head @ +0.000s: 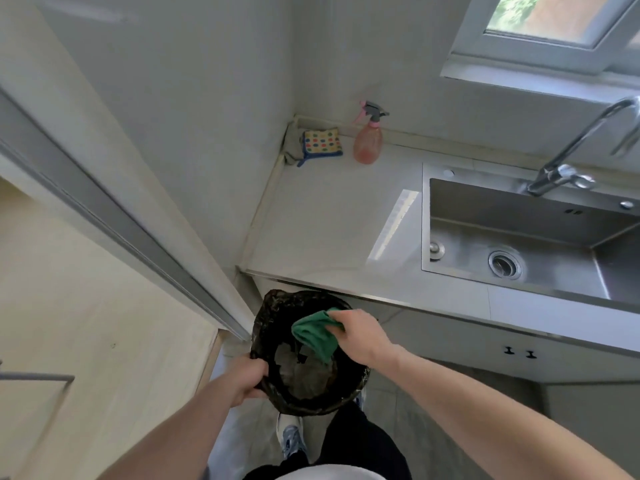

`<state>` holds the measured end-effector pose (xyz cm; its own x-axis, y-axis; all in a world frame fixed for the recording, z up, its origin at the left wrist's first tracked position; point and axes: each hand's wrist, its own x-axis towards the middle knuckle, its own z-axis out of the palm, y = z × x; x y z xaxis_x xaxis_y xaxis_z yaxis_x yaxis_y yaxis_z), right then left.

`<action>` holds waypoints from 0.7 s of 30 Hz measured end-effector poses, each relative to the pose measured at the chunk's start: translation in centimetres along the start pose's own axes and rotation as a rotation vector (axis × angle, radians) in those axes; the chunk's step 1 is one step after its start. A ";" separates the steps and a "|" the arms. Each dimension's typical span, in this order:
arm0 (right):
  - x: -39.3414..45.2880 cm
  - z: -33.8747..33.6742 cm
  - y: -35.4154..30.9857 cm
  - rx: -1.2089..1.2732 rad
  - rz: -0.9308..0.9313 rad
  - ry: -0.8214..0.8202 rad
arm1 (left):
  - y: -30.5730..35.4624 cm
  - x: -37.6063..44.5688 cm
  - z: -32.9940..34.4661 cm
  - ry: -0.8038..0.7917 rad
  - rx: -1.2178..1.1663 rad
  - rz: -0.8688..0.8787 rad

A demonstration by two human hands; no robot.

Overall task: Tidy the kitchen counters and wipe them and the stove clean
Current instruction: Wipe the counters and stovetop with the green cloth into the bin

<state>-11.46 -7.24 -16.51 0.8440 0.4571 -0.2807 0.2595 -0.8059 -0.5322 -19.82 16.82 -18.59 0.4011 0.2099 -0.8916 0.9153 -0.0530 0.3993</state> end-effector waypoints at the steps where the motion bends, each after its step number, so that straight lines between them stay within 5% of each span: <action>1: -1.1 -0.8 0.0 0.066 0.049 0.076 | -0.1 -0.3 0.0 -0.013 0.026 0.002; 5: -3.1 -4.3 0.2 0.302 0.167 0.341 | -0.7 -0.3 0.3 -0.035 0.091 0.013; 11: -3.3 -9.0 2.1 0.307 0.166 0.553 | -1.0 -0.9 2.1 -0.053 0.130 0.029; 21: 0.8 -8.8 10.6 -0.210 0.047 0.165 | -1.0 -1.3 7.1 0.005 0.094 0.007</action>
<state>-3.87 -18.71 -15.35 0.9180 0.3639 -0.1575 0.2958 -0.8930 -0.3392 -20.98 9.64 -19.36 0.4071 0.2140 -0.8880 0.9121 -0.1459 0.3831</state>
